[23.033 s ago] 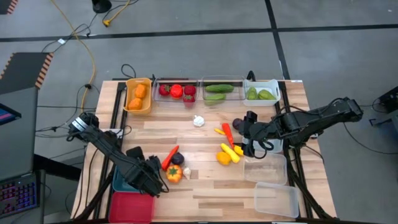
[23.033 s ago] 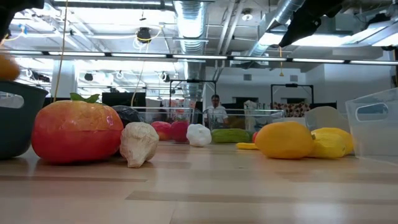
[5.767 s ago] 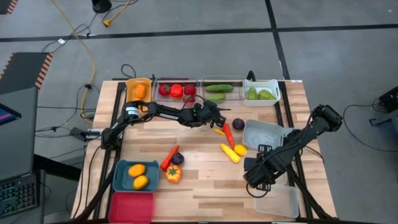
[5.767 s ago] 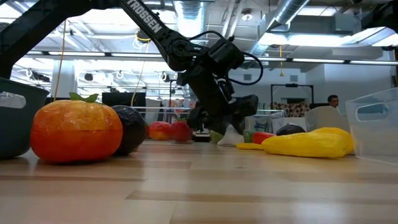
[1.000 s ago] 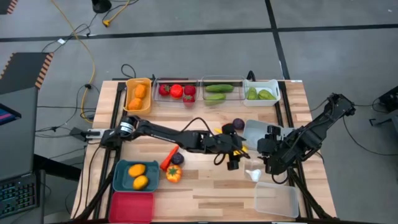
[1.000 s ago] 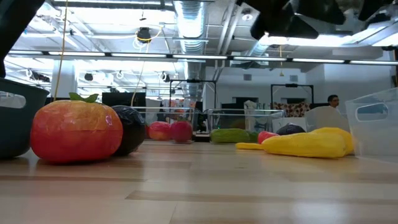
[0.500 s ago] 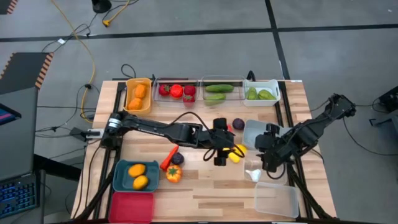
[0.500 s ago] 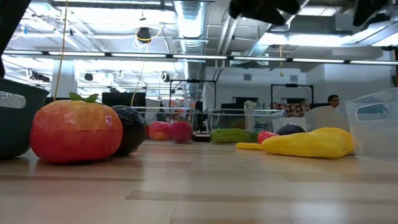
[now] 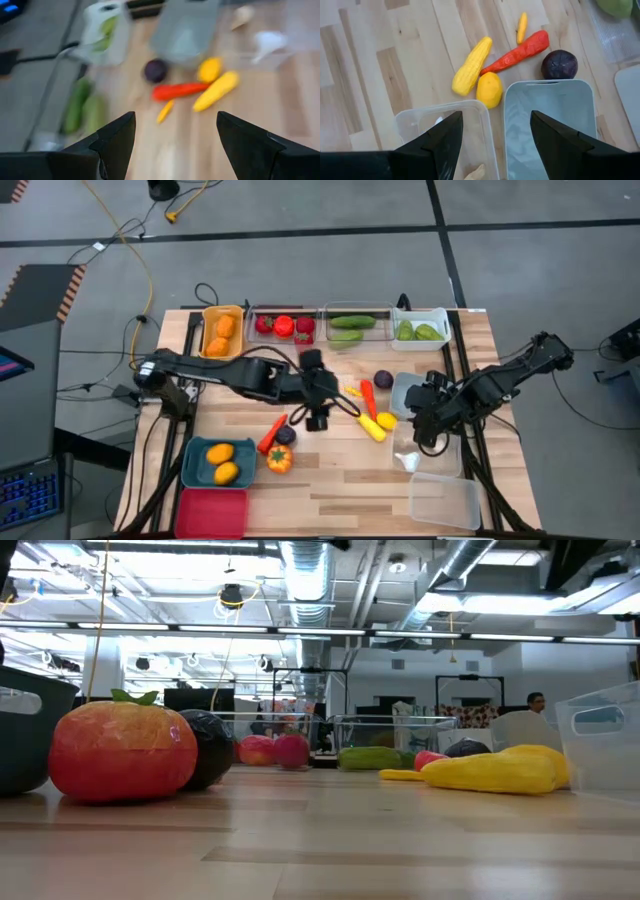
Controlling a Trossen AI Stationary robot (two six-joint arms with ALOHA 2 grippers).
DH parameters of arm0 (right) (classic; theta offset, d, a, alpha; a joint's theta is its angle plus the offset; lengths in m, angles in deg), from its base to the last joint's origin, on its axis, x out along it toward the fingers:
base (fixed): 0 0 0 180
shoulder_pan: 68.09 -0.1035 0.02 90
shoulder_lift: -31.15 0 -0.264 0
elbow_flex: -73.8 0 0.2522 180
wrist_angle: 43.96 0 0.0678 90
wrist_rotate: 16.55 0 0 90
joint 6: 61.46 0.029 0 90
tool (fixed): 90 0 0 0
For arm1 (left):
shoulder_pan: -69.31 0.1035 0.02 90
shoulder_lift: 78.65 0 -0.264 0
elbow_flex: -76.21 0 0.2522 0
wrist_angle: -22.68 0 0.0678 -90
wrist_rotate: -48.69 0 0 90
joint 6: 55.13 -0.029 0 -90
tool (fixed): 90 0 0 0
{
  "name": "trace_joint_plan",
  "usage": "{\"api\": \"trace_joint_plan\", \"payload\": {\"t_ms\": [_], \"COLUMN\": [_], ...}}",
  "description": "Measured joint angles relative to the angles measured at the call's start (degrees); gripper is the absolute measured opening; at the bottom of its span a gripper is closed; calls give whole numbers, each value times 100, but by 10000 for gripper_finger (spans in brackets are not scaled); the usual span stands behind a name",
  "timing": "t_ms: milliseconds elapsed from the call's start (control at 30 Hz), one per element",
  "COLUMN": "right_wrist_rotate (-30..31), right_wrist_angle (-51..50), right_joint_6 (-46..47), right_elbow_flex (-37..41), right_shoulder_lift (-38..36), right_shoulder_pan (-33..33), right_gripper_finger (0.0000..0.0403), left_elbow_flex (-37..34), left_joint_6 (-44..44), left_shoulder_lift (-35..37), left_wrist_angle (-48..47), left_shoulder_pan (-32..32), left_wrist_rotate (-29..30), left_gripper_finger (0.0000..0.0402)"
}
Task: Sort produce into baskets
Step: Put the yellow corn into the gray bin
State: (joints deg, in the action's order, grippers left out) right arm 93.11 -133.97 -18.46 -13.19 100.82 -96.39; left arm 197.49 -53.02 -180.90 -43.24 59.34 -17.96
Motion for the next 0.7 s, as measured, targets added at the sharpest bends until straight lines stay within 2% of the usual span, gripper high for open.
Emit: {"api": "trace_joint_plan", "payload": {"t_ms": [167, 267, 500, 700], "right_wrist_rotate": [2, -1, -79, -532], "right_wrist_angle": [166, 320, 543, 562], "right_joint_6": [-2, 2, 2, -17], "right_elbow_flex": [2, 0, 0, 0], "right_shoulder_lift": [0, 0, 2, 0], "right_shoulder_pan": [98, 153, 271, 340], "right_gripper_finger": [261, 261, 261, 261], "left_elbow_flex": [-1, -3, -442, -1100], "left_joint_6": [659, 1003, 1535, 1736], "left_shoulder_lift": [213, 237, 237, 232], "left_wrist_angle": [-920, -1394, -1565, -1411], "left_shoulder_pan": [-301, -513, -898, -992], "left_wrist_rotate": [1044, 1462, 1953, 2018], "left_gripper_finger": [267, 267, 267, 267]}}
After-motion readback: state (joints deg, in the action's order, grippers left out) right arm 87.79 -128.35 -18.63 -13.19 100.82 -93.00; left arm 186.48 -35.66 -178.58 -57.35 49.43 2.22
